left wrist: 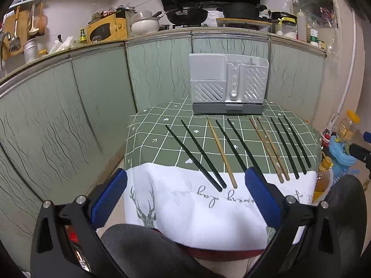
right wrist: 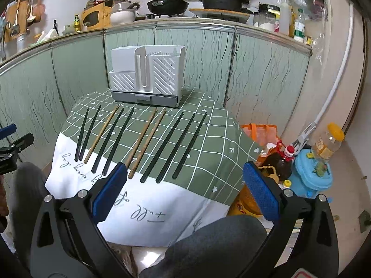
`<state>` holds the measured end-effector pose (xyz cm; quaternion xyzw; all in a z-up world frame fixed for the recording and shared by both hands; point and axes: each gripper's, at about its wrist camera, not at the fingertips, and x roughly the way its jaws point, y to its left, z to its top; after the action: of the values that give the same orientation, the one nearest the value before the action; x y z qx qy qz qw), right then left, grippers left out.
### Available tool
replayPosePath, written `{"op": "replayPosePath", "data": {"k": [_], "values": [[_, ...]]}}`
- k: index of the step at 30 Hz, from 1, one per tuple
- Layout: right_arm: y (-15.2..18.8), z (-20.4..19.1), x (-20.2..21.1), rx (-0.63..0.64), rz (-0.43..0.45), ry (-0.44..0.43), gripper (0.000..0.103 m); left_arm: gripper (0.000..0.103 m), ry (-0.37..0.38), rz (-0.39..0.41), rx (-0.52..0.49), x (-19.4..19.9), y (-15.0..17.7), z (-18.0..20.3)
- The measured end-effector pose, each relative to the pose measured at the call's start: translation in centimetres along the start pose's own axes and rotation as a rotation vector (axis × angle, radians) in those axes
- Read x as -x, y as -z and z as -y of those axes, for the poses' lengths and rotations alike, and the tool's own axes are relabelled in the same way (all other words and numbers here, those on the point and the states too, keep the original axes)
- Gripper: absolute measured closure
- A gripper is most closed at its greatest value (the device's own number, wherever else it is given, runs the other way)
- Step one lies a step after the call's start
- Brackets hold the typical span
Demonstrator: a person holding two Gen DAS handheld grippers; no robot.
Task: Organize utensils
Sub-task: 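Lower the left tool onto a black chopstick while the right tool lowers onto another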
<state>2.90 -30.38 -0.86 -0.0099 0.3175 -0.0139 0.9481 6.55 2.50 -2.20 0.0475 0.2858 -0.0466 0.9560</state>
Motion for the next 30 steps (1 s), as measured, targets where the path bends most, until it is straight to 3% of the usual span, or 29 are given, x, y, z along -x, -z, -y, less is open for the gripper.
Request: {"op": "replayPosePath", "data": {"k": [14, 18, 26, 30], "values": [[0.6, 2.0, -5.8, -0.068, -0.044, 0.015, 0.007, 0.004, -0.117, -0.064, 0.064, -7.0, -0.2, 0.6], [0.8, 2.1, -7.4, -0.087, -0.040, 0.012, 0.007, 0.018, -0.135, -0.129, 0.077, -10.0, 0.1, 0.9], [0.9, 2.2, -9.9, -0.097, -0.049, 0.047, 0.007, 0.030, -0.108, -0.233, 0.129, -14.1, 1.0, 1.4], [1.1, 2.4, -10.9, -0.101, -0.061, 0.073, 0.007, 0.033, -0.114, -0.244, 0.124, -14.8, 1.2, 1.7]]}}
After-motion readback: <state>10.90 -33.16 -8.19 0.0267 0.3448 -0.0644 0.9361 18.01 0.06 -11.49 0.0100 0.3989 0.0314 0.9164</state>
